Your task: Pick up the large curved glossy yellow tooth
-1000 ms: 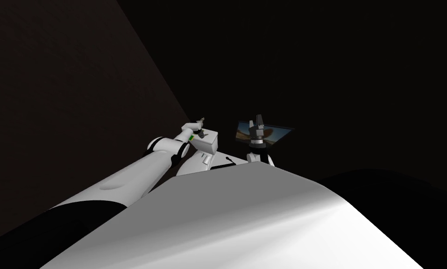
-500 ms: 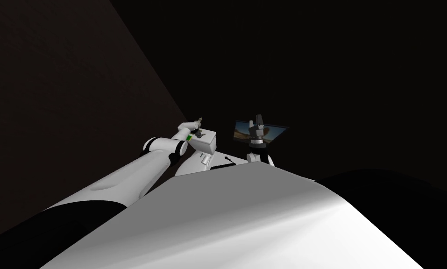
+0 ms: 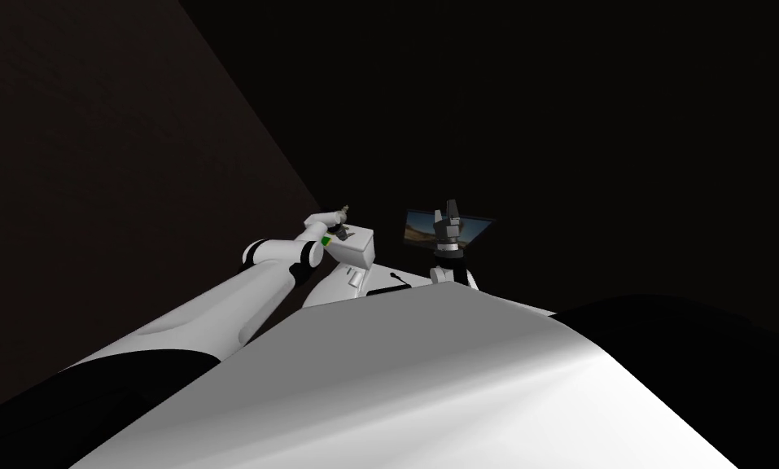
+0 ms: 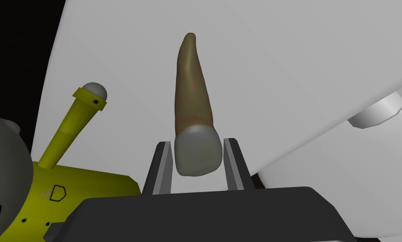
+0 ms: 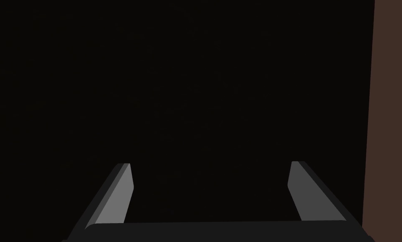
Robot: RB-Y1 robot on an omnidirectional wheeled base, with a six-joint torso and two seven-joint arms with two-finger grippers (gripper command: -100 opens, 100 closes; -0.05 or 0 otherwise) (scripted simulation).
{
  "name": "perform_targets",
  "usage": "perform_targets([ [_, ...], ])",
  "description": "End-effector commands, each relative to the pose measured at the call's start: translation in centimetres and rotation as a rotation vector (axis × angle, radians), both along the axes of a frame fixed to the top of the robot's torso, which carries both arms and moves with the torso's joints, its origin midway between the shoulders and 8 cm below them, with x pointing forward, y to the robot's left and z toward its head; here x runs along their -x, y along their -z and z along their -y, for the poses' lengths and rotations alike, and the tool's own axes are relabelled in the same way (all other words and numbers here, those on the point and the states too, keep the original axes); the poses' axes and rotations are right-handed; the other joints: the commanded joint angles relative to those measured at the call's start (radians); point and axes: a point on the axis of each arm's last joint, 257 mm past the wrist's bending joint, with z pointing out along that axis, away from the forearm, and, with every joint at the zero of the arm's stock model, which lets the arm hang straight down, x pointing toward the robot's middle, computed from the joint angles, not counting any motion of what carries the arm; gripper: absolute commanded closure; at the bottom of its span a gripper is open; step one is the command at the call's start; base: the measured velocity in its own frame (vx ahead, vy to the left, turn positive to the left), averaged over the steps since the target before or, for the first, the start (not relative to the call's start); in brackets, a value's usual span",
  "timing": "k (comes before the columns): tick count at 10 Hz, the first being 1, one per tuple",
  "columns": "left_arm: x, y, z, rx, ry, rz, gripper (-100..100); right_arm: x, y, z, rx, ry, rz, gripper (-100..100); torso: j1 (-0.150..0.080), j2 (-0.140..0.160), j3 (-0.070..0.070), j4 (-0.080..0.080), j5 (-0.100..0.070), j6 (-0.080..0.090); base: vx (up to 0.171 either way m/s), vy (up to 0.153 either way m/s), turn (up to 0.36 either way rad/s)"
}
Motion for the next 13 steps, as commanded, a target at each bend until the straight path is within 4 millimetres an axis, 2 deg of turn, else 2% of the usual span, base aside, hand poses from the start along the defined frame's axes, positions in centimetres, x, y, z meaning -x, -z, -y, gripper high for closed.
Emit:
perform_targets([
  [1, 0.0, -0.1, -0.3, 0.014, -0.009, 0.000, 100, 0.0, 0.0, 0.0, 0.000, 0.000, 0.000, 0, 0.000, 0.000, 0.000, 0.000, 0.000, 0.000, -0.021, -0.023, -0.023],
  [2, 0.2, -0.2, -1.4, -0.007, -0.005, -0.006, 100, 0.0, 0.0, 0.0, 0.000, 0.000, 0.000, 0, 0.000, 0.000, 0.000, 0.000, 0.000, 0.000, -0.017, -0.031, -0.060],
  [3, 0.1, -0.3, -1.2, 0.015, -0.015, -0.002, 100, 0.0, 0.0, 0.0, 0.000, 0.000, 0.000, 0, 0.000, 0.000, 0.000, 0.000, 0.000, 0.000, -0.012, -0.025, -0.018],
  [4, 0.3, -0.3, -2.2, -0.005, -0.009, -0.009, 100, 0.0, 0.0, 0.0, 0.000, 0.000, 0.000, 0, 0.000, 0.000, 0.000, 0.000, 0.000, 0.000, -0.018, -0.034, -0.049],
  [5, 0.2, -0.4, -2.0, 0.017, -0.020, -0.005, 100, 0.0, 0.0, 0.0, 0.000, 0.000, 0.000, 0, -0.001, 0.000, 0.000, 0.000, 0.000, 0.000, -0.015, -0.025, -0.025],
  [6, 0.5, -0.4, -2.9, -0.001, -0.012, -0.013, 100, 0.0, 0.0, 0.0, 0.000, 0.000, 0.000, 0, 0.000, 0.000, 0.000, 0.000, 0.000, 0.000, -0.015, -0.030, -0.055],
  [9, 0.4, -0.4, -2.6, 0.021, -0.022, -0.009, 100, 0.0, 0.0, 0.0, 0.000, 0.000, 0.000, 0, 0.001, -0.001, 0.000, 0.000, 0.000, 0.000, -0.007, -0.009, -0.008],
  [10, 0.6, -0.5, -3.3, 0.017, -0.020, -0.015, 100, 0.0, 0.0, 0.0, 0.000, 0.000, 0.000, 0, 0.002, -0.001, 0.000, 0.000, 0.000, 0.000, -0.009, -0.016, -0.063],
  [12, -0.3, -1.5, -3.3, 0.021, -0.021, 0.015, 100, 0.0, 0.0, 0.0, 0.000, 0.000, 0.000, 0, 0.000, 0.000, 0.000, 0.000, 0.000, 0.000, -0.012, -0.016, -0.010],
  [13, 0.0, -1.2, -3.3, 0.022, -0.022, 0.007, 100, 0.0, 0.0, 0.0, 0.000, 0.000, 0.000, 0, 0.000, -0.001, 0.000, 0.001, 0.000, 0.000, 0.000, 0.000, 0.000],
])
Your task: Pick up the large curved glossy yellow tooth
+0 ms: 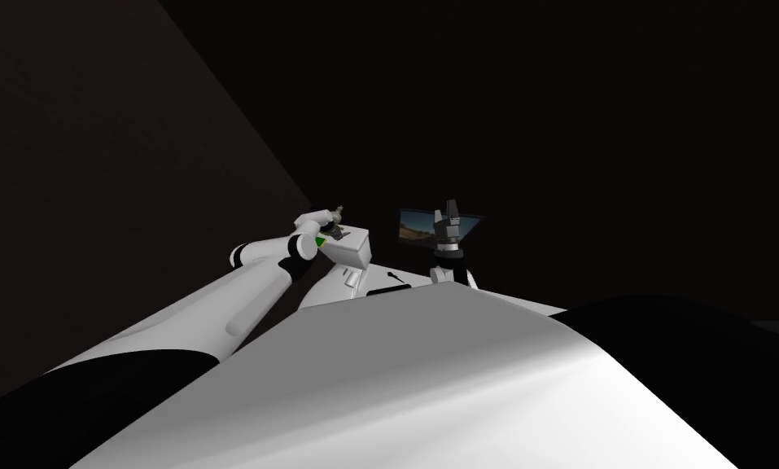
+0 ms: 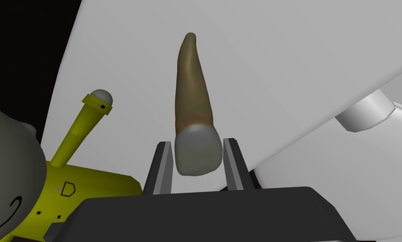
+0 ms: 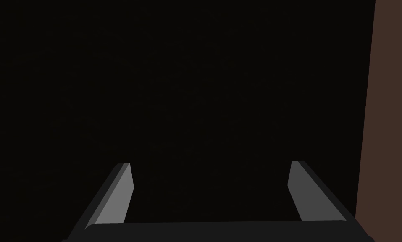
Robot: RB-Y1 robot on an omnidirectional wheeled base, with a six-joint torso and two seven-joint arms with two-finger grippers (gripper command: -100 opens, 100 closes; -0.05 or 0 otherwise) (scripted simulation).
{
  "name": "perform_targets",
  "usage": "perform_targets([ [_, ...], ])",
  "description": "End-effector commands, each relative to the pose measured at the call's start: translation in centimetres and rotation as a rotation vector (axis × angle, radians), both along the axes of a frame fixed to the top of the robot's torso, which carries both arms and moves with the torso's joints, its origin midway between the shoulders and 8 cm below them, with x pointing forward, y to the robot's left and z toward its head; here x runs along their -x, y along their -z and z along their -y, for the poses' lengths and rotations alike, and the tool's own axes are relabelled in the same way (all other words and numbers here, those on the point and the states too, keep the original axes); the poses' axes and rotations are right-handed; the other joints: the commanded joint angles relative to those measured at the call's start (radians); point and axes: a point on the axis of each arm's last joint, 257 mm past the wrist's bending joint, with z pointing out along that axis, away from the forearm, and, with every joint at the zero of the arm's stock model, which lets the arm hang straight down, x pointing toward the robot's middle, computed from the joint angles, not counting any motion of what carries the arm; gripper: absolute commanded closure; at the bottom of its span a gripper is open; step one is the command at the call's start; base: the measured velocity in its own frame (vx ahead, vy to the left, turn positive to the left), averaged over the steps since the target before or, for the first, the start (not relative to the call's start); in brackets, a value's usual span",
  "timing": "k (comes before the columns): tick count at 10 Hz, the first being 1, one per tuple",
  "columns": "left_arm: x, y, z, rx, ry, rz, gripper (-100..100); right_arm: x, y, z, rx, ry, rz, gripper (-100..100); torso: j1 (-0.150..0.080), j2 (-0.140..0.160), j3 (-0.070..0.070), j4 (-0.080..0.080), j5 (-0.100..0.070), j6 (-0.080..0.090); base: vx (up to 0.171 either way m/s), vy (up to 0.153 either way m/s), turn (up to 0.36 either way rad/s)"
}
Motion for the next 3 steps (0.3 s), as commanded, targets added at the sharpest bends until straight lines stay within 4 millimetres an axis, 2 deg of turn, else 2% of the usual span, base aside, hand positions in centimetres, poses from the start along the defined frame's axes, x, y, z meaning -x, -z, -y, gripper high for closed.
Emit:
perform_targets([
  [1, 0.62, 0.80, 0.08, 0.004, -0.002, -0.020, 100, 0.00, 0.00, 0.00, 0.000, 0.000, 0.000, 0, 0.000, 0.000, 0.000, 0.000, 0.000, 0.000, 0.000, 0.000, 0.000],
  [2, 0.27, 0.43, 0.08, 0.002, -0.001, -0.009, 100, 0.00, 0.00, 0.00, 0.000, 0.000, 0.000, 0, 0.001, 0.000, 0.000, -0.001, 0.000, 0.000, 0.000, 0.000, 0.000],
  [3, 0.35, 0.55, 0.10, 0.002, -0.001, -0.011, 0, 0.00, 0.00, 0.00, 0.000, 0.000, 0.000, 0, 0.001, 0.000, 0.000, 0.000, 0.000, 0.000, 0.000, 0.000, 0.000],
])
